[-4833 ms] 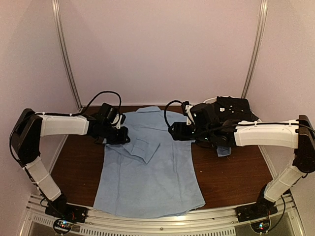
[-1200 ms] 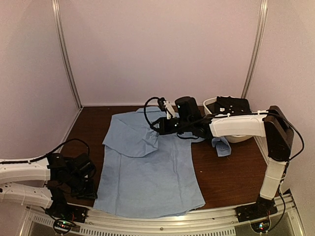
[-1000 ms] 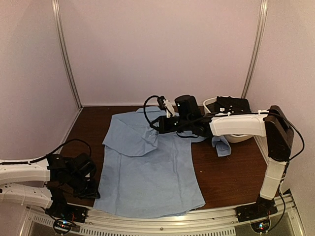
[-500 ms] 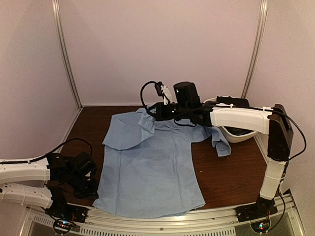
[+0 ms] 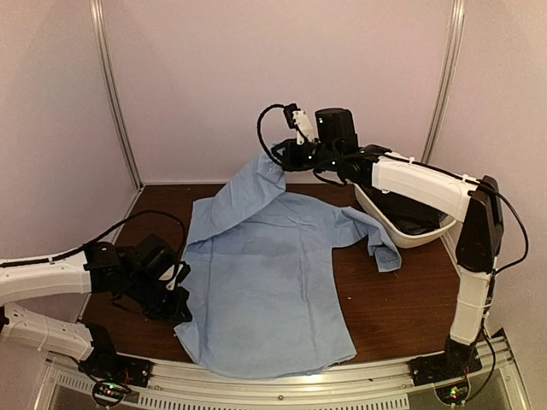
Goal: Fold and stack the long sleeve shirts
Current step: Pick up the flattened shirt from the center of the board.
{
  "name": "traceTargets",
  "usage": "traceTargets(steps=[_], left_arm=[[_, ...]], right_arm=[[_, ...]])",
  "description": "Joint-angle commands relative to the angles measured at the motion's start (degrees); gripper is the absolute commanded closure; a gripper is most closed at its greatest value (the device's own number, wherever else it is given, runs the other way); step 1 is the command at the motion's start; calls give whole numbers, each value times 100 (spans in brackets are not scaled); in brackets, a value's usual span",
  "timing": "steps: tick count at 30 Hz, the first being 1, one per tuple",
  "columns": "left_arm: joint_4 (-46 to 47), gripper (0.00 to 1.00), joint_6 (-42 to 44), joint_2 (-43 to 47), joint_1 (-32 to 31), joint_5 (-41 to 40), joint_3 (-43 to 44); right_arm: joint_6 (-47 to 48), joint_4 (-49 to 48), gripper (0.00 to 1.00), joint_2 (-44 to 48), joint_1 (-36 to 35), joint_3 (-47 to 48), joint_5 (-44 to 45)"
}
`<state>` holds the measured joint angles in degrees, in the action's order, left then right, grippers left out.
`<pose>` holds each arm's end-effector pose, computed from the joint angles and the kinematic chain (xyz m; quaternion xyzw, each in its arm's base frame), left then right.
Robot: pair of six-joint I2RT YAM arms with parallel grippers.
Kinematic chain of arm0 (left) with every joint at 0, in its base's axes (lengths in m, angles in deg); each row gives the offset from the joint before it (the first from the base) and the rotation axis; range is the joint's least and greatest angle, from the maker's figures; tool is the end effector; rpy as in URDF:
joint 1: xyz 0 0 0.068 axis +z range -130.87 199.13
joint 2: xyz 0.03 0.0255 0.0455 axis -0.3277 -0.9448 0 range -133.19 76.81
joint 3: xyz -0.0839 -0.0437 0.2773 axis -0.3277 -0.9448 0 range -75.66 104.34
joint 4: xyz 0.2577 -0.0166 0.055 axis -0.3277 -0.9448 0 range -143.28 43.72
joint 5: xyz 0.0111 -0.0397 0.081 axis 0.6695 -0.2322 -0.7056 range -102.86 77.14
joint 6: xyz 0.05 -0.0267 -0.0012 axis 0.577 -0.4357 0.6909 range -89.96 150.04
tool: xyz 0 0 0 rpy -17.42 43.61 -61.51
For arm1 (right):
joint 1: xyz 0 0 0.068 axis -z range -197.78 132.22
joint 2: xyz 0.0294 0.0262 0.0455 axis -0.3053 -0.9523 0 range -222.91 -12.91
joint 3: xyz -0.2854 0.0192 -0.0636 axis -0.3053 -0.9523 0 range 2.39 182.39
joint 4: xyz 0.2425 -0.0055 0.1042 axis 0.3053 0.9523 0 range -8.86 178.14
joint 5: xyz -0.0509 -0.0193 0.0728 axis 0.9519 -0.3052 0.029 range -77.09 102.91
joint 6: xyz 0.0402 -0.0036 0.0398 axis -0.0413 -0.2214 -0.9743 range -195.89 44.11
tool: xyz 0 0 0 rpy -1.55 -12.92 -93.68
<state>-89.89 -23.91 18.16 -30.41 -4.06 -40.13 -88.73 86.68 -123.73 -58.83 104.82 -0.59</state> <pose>0.1044 -0.1317 0.2107 -0.0221 0.9765 -0.2043 0.0655 0.3592 0.3250 0.3758 -0.2609 0.7409 0.3598 0.5035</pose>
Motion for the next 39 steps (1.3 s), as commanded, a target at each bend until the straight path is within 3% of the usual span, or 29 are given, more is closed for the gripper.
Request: traceTargets(steps=[1,19,39], left_arm=[[560,100,921,-542,-179,391,468],[1143,100,2221,-2949,-953,1062,1731],[1230,100,2778,-3022,-981,1986,1676]], right_arm=[[241,184,100,-14,286,170,220],[434,297,100,967,918,-850,991],[546,422,100,1260,1039,-941,1323]])
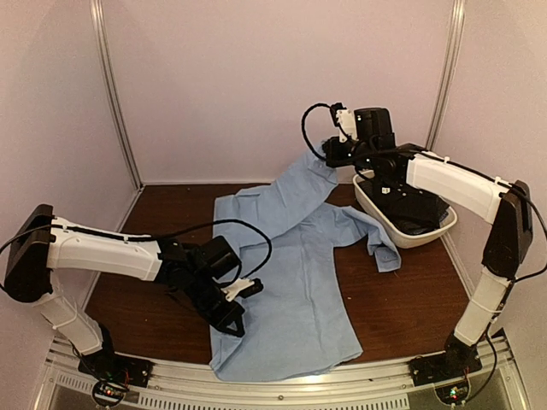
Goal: Fold and stack the long sleeve shirts
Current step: Pick up the flattened shirt from the center of the board, then fold the flattened shirt at the center of the board.
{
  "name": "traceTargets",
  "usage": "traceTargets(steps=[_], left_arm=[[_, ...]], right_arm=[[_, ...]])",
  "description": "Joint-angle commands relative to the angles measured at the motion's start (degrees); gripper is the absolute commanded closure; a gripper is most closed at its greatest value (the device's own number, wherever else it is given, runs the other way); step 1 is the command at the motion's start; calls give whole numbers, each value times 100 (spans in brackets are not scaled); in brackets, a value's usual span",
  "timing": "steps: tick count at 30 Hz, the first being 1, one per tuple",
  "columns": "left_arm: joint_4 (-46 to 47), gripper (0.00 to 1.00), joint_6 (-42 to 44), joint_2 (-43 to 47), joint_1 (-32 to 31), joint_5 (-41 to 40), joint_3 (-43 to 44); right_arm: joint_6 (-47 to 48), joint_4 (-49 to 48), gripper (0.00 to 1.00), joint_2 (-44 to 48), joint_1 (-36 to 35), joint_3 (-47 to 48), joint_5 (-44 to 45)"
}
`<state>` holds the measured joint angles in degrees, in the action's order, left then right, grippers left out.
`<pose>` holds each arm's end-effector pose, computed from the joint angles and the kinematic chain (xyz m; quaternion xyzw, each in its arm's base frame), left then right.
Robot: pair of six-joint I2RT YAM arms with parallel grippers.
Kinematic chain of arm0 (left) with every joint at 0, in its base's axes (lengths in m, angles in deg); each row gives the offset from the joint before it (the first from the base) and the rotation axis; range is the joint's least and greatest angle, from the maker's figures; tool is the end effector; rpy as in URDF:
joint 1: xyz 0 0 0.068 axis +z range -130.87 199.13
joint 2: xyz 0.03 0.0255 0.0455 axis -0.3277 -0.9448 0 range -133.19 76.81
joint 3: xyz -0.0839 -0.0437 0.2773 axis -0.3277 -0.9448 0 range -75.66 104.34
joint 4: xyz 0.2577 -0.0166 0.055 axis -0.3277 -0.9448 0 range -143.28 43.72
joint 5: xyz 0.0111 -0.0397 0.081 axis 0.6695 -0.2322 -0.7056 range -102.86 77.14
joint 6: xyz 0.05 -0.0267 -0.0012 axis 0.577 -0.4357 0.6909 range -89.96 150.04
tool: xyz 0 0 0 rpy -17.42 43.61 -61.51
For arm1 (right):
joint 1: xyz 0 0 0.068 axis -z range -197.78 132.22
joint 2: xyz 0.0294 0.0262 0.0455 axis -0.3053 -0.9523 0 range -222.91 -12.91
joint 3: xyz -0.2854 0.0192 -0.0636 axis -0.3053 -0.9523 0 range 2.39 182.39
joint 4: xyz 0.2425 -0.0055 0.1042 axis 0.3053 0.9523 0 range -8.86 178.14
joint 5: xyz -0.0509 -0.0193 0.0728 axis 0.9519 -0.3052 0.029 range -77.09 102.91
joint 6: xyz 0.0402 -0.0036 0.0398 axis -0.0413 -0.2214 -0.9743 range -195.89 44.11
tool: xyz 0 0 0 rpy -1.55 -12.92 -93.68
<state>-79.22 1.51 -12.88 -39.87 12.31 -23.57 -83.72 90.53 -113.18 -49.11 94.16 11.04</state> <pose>0.1339 -0.2555 0.1911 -0.2883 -0.9185 0.2691 0.0294 0.3690 0.2261 0.3815 -0.1741 0.7895 0.2097 0.5500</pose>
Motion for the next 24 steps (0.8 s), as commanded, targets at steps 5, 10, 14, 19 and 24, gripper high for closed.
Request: traceTargets(steps=[5,10,14,19,24], left_arm=[[199,95,284,108,-36,435,2],[531,48,95,494,-31,538,-57],[716,37,-168,794,45,353,-27],[709,41,-670,871,671,-715,23],[983,50,-905,327,1383,-1248,306]], right_arm=[[29,69,100,251,74,115,161],[-3,114,100,324,66,41,161],[-76,90,100,443,67,-157,152],[-261,40,100,528,71,-415,-91],[-469,-112,100,658,51,-764,-361]])
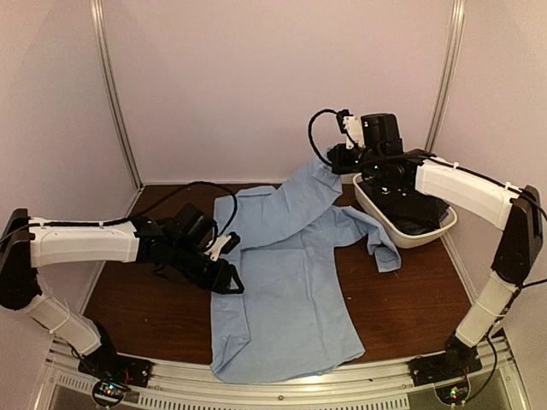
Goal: Fold and stack the long sleeve shirts
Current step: Fold the flattened shirt at the center of the board.
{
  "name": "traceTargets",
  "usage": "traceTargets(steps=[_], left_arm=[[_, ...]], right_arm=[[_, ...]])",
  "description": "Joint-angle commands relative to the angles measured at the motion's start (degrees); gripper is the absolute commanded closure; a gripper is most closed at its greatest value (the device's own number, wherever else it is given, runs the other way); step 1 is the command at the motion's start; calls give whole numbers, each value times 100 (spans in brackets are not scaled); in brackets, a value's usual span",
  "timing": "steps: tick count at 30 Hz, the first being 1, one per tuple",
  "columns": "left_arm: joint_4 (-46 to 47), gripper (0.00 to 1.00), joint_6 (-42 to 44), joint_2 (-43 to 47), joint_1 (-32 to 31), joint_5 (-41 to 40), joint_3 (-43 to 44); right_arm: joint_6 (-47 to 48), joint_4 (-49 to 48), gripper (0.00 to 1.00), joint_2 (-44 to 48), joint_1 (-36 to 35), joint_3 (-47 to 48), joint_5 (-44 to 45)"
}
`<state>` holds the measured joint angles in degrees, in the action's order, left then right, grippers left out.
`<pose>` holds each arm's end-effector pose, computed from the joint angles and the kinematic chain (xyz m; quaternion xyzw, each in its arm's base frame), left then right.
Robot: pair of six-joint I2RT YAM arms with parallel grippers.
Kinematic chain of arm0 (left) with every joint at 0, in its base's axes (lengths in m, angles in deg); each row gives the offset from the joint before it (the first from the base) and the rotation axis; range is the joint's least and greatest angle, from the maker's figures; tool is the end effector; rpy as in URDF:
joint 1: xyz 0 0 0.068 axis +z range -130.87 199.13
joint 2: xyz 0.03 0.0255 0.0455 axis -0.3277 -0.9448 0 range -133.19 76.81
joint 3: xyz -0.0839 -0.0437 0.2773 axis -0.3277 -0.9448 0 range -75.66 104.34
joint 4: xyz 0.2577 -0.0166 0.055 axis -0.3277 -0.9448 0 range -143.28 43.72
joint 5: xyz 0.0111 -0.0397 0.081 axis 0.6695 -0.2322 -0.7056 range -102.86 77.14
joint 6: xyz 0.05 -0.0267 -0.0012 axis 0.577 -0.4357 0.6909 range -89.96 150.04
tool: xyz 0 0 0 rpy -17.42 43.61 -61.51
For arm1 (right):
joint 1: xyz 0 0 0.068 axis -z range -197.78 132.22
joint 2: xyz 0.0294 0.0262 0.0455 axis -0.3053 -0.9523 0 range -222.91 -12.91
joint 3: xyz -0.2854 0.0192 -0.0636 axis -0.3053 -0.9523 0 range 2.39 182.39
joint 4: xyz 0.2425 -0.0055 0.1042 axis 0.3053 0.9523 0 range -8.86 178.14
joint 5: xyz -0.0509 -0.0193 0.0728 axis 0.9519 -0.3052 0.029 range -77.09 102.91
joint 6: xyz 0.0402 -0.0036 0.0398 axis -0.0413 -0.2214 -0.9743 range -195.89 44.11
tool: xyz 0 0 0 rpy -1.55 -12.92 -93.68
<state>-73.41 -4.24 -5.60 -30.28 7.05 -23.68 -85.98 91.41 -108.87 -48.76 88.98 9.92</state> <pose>0.1759 -0.2260 0.2281 0.1723 0.9312 -0.3071 0.0942 0.3511 0.2132 0.3774 -0.1630 0.8008 0.2220 0.5318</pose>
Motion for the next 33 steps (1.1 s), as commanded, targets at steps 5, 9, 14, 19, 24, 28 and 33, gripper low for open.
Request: traceTargets(steps=[5,9,14,19,24,28,33], left_arm=[[897,54,-410,-1249,898,-773,773],[914,57,-315,-2016,1083,-989,1410],[840,59,-326,-2884,1322,-1048,2041],[725,59,-437,-3368,1608,-1252,2296],[666,59,-282,-3890,1872,-1292,2725],[525,59,-94,-4417,2026,-1323,3397],[237,59,144,-4964,2166,-1245,4503]], right_arm=[[-424,-297,100,346,-33,-646,-384],[-529,-354,100,370,-117,-947,-399],[-578,-435,100,288,-261,-1225,-397],[-573,-565,100,46,-262,-1342,-391],[-621,-725,100,-484,-260,-1213,-634],[-651,-728,100,-1222,-269,-812,-760],[-628,-425,100,-2275,-252,206,-637]])
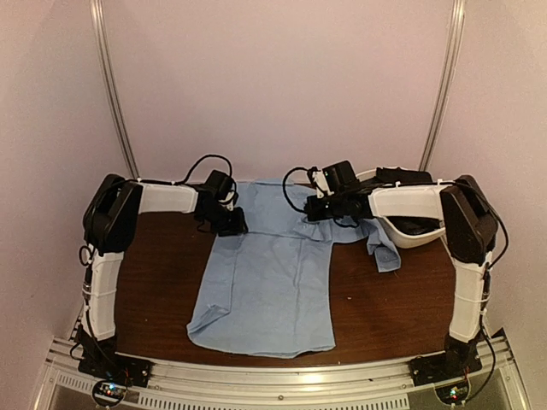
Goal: Fold and stack the long sleeve shirts
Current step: Fold the flattened shirt at the center of the board, then fold the sleeve of the 1/3-folded shirt.
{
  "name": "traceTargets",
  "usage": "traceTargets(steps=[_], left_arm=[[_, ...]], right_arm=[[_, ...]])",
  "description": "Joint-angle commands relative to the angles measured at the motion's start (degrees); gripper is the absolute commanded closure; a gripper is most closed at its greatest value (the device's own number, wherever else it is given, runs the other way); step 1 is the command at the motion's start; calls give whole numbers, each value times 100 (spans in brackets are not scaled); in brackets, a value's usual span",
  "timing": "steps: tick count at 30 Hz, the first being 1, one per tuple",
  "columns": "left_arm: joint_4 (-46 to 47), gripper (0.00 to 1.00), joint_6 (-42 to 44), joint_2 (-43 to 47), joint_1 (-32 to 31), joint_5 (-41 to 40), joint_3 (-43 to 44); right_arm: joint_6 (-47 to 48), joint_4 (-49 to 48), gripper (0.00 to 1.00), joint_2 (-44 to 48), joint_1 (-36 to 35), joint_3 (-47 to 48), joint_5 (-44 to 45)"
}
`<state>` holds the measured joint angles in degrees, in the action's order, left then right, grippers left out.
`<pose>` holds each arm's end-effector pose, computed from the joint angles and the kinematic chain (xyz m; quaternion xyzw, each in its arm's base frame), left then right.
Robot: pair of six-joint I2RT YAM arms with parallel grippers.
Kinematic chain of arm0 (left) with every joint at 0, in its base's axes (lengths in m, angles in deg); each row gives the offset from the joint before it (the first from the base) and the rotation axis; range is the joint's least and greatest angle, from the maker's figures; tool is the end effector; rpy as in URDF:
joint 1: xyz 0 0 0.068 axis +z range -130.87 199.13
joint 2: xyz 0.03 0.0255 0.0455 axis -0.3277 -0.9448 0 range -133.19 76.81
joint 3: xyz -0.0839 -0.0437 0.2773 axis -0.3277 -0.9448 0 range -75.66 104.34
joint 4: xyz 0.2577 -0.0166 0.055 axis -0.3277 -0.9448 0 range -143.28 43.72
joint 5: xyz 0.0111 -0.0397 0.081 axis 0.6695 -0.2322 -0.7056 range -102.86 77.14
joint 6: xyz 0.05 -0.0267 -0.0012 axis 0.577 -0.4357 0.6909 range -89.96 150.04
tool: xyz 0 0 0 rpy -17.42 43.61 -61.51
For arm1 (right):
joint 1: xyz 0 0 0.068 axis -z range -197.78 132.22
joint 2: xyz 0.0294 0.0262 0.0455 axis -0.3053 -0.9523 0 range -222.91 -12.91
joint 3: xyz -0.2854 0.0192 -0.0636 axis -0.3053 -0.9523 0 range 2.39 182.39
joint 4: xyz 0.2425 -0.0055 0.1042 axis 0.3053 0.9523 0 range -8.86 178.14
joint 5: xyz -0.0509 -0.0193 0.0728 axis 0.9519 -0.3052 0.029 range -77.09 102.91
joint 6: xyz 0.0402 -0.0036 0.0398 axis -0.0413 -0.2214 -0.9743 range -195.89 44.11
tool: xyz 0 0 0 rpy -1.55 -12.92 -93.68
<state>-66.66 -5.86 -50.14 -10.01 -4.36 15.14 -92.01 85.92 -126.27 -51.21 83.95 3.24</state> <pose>0.4243 -0.2432 0.1489 -0.0350 0.9546 -0.2141 0.2039 0.3851 0.2622 0.2280 -0.1715 0.8743 0.2561 0.3751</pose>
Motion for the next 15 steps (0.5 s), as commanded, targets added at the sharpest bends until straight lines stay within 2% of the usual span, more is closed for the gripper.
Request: traceTargets(steps=[1,4,7,10,15], left_arm=[[-525,58,382,-537,145,-91,819],[-794,55,623,-387,150,1,1189],[-889,52,737,123,146,-40,924],[-867,50,768,842,146,-48,192],[-676,50,709,2172,146,-5,-1508]], right_arm=[[-19,227,100,-738,20,934,53],[-22,482,100,-1298,100,1629,72],[-76,577,100,-1678,190,1937,37],[-139,596,100,-1905,272,2019,23],[-197,597,100,-2042,337,1970,72]])
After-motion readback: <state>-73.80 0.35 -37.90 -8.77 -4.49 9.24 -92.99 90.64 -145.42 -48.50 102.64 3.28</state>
